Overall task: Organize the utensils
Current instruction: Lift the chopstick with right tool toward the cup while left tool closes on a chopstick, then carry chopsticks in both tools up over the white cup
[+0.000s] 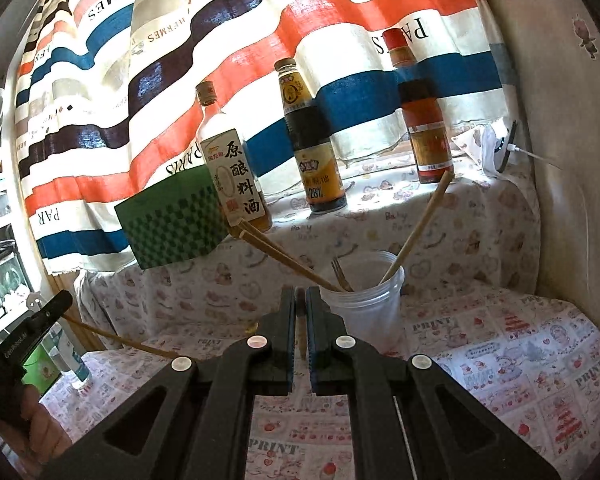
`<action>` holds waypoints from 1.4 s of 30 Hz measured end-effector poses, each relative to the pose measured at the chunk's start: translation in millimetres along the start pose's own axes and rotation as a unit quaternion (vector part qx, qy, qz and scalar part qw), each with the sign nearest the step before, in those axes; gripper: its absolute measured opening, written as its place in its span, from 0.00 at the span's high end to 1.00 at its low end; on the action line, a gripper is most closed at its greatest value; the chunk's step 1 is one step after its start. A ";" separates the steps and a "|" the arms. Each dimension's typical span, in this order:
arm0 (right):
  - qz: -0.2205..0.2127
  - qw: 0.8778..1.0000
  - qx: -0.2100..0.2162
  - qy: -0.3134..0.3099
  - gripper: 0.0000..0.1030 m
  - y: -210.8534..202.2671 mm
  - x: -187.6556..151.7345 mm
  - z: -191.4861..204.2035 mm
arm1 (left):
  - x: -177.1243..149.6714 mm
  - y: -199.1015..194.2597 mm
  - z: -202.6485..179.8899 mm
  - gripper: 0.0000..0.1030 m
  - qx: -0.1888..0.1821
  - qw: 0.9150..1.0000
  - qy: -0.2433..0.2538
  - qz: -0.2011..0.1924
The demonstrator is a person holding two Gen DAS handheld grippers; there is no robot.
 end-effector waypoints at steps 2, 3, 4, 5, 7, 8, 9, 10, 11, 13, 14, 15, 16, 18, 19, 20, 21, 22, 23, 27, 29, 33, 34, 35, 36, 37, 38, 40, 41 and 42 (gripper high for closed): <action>-0.010 1.000 0.002 0.005 0.94 -4.0 0.5 -1.6 | 0.3 -6.1 -1.0 0.97 -0.002 1.000 0.000 -0.012; -0.015 1.000 0.004 0.005 0.94 -6.8 1.6 -2.2 | 0.6 -9.8 -1.5 0.97 -0.008 1.000 0.001 -0.019; -0.024 1.000 0.003 0.004 0.94 -10.6 3.3 -2.4 | 1.7 -14.9 -1.5 0.97 -0.010 1.000 0.000 -0.029; -0.034 0.999 0.000 0.004 0.94 -14.4 4.7 -3.3 | 2.4 -18.6 -1.8 0.97 -0.010 0.999 0.001 -0.036; -0.048 0.999 0.006 0.006 0.94 -21.7 8.3 -5.4 | 3.8 -22.7 -2.0 0.97 -0.010 0.999 0.003 -0.043; -0.049 0.999 0.008 0.007 0.94 -23.2 9.3 -6.2 | 4.0 -23.7 -1.5 0.97 -0.009 0.999 0.002 -0.046; -0.051 0.999 0.009 0.010 0.94 -25.1 10.0 -7.2 | 4.7 -24.3 -0.6 0.97 -0.008 0.999 0.000 -0.047; -0.054 0.998 0.015 0.013 0.94 -27.5 10.0 -7.7 | 5.6 -25.5 0.3 0.97 -0.007 0.999 -0.004 -0.048; -0.055 0.998 0.017 0.012 0.94 -28.9 10.6 -7.3 | 6.4 -28.1 1.7 0.97 -0.008 0.999 -0.009 -0.052; -0.063 0.998 0.022 0.008 0.94 -33.7 11.1 -5.8 | 7.7 -34.8 1.4 0.97 -0.020 0.998 -0.008 -0.062; -0.066 0.998 0.025 0.007 0.94 -35.4 11.1 -5.1 | 8.0 -37.5 -0.5 0.97 -0.017 0.998 0.000 -0.068; -0.065 0.998 0.026 0.001 0.94 -36.3 11.1 -3.3 | 7.3 -39.0 -2.5 0.97 -0.011 0.997 0.005 -0.072; -0.065 0.998 0.026 -0.001 0.94 -36.4 10.8 -1.9 | 7.0 -38.6 -4.2 0.97 -0.010 0.997 0.009 -0.072; -0.064 0.998 0.028 -0.005 0.94 -36.3 9.6 -0.1 | 5.0 -36.2 -7.7 0.97 -0.006 0.997 0.015 -0.069; -0.062 0.998 0.029 -0.008 0.94 -35.6 9.5 0.9 | 4.3 -34.3 -8.5 0.97 -0.007 0.998 0.016 -0.064; -0.060 0.998 0.029 -0.010 0.94 -35.0 8.9 1.6 | 3.8 -31.1 -9.2 0.97 -0.011 0.998 0.016 -0.056; -0.058 0.998 0.031 -0.011 0.94 -33.8 8.4 2.2 | 3.2 -27.8 -9.5 0.97 -0.016 0.999 0.016 -0.047; -0.055 0.998 0.033 -0.013 0.94 -32.6 8.0 2.7 | 2.4 -24.7 -9.6 0.96 -0.019 0.999 0.015 -0.040; -0.050 0.998 0.038 -0.013 0.94 -30.9 7.4 3.1 | 1.6 -21.7 -9.9 0.96 -0.019 0.999 0.014 -0.033; -0.040 0.998 0.050 -0.011 0.94 -26.9 5.9 4.0 | -2.1 -8.1 -12.2 0.96 -0.026 1.000 0.017 -0.001; -0.035 0.998 0.053 -0.014 0.94 -24.5 5.3 4.6 | -5.4 3.5 -13.8 0.95 -0.031 0.999 0.018 0.028; -0.022 0.998 0.054 -0.019 0.93 -19.6 2.5 7.4 | -13.1 24.8 -16.5 0.95 -0.013 0.997 0.024 0.068; -0.021 0.998 0.053 -0.021 0.93 -19.6 1.8 8.4 | -14.7 28.5 -16.8 0.95 -0.010 0.997 0.026 0.075; -0.019 0.998 0.052 -0.022 0.93 -19.6 1.8 9.2 | -16.4 31.6 -17.3 0.95 -0.009 0.996 0.026 0.082; -0.016 0.998 0.051 -0.025 0.93 -19.3 1.7 10.4 | -18.1 33.2 -17.5 0.95 -0.006 0.996 0.025 0.084; -0.013 0.998 0.051 -0.027 0.93 -18.6 1.6 11.3 | -19.2 34.9 -16.6 0.95 -0.001 0.996 0.022 0.083; -0.012 0.999 0.040 -0.032 0.93 -17.4 0.4 13.3 | -20.7 37.3 -16.2 0.95 0.002 0.996 0.021 0.086; -0.006 0.999 0.033 -0.040 0.93 -13.7 -2.0 15.6 | -22.3 41.7 -15.3 0.95 0.002 0.996 0.020 0.092; -0.001 0.998 0.031 -0.046 0.93 -10.7 -3.5 17.6 | -22.9 42.6 -15.0 0.95 0.005 0.995 0.020 0.093; 0.001 0.998 0.026 -0.052 0.93 -8.7 -4.7 19.3 | -23.3 43.0 -15.0 0.95 0.005 0.995 0.020 0.093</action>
Point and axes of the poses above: each gripper's, at about its wrist camera, not at the fingertips, and y roughly the way its jaws point, z to its left, x to its top, the point moved 2 cm from there along y, roughly the way its jaws point, and after that the axes turned 12 degrees about z, right-handed, at the moved point
